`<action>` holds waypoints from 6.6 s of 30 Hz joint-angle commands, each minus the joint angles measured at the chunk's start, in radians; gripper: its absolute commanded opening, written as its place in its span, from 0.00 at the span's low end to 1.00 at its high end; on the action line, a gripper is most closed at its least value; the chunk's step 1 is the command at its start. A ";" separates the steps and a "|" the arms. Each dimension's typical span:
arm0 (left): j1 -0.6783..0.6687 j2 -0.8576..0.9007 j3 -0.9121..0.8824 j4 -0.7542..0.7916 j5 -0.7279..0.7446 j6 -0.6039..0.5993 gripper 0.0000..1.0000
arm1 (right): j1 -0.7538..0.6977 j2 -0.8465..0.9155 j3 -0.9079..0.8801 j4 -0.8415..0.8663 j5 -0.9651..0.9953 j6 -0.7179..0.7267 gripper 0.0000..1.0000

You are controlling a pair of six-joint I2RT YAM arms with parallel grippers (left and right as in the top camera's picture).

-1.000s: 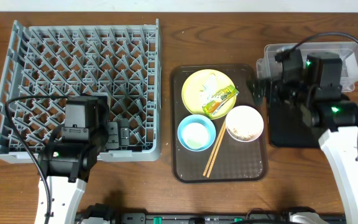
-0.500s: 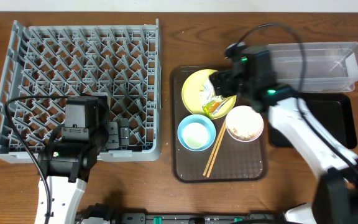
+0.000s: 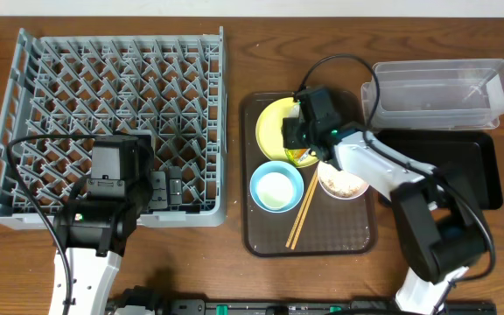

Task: Sort waste into correct bins and load items into the dishwasher rack
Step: 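Grasp the white tissue on the yellow plate with the right gripper, then carry the tissue right and drop it into the clear bin, then grasp the yellow snack wrapper on the plate with the right gripper, then carry the wrapper right and release it into the clear bin, then grasp the rim of the pink noodle bowl with the right gripper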

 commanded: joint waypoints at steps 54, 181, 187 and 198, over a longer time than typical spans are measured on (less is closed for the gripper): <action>-0.004 0.000 0.021 -0.002 -0.002 -0.016 1.00 | -0.286 -0.385 0.018 -0.215 -0.162 -0.061 0.68; -0.004 0.000 0.019 -0.002 -0.002 -0.016 1.00 | 0.033 -0.435 -0.378 -0.374 0.033 -0.135 0.16; -0.004 0.000 0.019 -0.002 -0.002 -0.016 1.00 | 0.033 -0.435 -0.378 -0.342 0.073 -0.135 0.06; -0.004 0.000 0.019 -0.002 -0.002 -0.016 1.00 | 0.032 -0.448 -0.304 -0.338 0.068 -0.135 0.01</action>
